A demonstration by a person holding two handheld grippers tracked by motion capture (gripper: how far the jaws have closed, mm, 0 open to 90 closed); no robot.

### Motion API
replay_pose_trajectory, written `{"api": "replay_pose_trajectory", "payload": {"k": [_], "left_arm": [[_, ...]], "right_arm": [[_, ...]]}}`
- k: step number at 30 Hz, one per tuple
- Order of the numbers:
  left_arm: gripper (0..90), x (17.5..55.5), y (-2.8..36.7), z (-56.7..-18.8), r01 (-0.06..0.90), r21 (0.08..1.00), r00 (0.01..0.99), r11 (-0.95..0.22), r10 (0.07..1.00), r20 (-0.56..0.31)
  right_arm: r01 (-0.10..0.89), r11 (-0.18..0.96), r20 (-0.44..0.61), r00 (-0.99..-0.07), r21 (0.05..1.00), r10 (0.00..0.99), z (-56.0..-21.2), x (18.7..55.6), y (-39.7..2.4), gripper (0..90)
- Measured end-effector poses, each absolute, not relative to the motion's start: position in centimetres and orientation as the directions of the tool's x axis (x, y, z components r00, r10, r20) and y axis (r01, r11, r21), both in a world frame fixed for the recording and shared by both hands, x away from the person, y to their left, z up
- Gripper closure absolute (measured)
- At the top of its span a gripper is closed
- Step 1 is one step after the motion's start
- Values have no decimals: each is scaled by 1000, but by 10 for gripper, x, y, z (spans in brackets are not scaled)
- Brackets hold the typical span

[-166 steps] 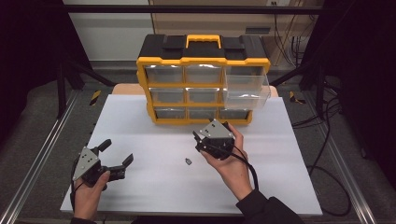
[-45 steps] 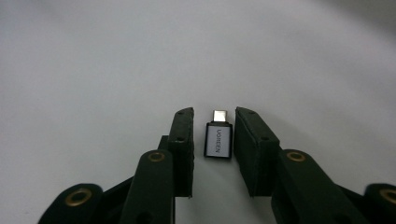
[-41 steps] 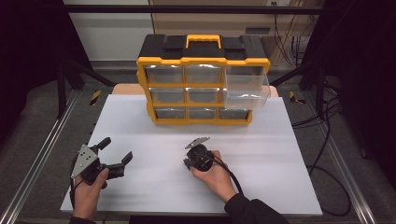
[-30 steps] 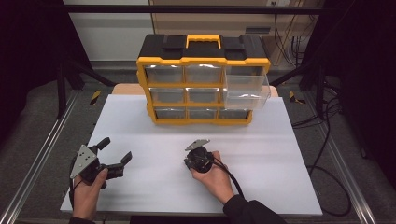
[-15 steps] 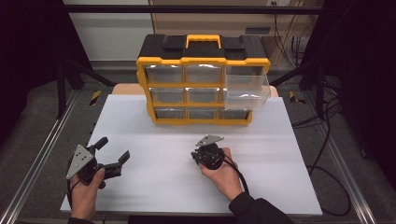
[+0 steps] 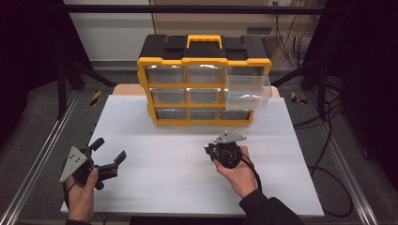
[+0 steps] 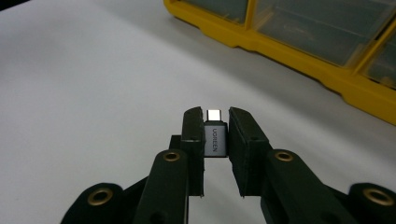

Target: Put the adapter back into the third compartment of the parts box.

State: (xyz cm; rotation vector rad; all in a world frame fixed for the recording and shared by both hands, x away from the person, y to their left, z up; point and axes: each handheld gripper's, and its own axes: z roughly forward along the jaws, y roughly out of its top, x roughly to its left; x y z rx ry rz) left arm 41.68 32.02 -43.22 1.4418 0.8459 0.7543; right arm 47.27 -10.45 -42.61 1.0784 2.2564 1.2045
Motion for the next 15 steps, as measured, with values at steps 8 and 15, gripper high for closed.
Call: {"api": "replay_pose_trajectory", "payload": {"k": [8, 15], "left_arm": [[25, 416, 323, -431, 56, 998, 490, 22, 871, -46], [20, 416, 320, -430, 56, 998, 512, 23, 858, -48]], "right_arm": [[442, 296, 45, -614, 847, 788, -421, 466, -134, 766], [458, 223, 78, -551, 860, 831, -419, 461, -172, 766]]}}
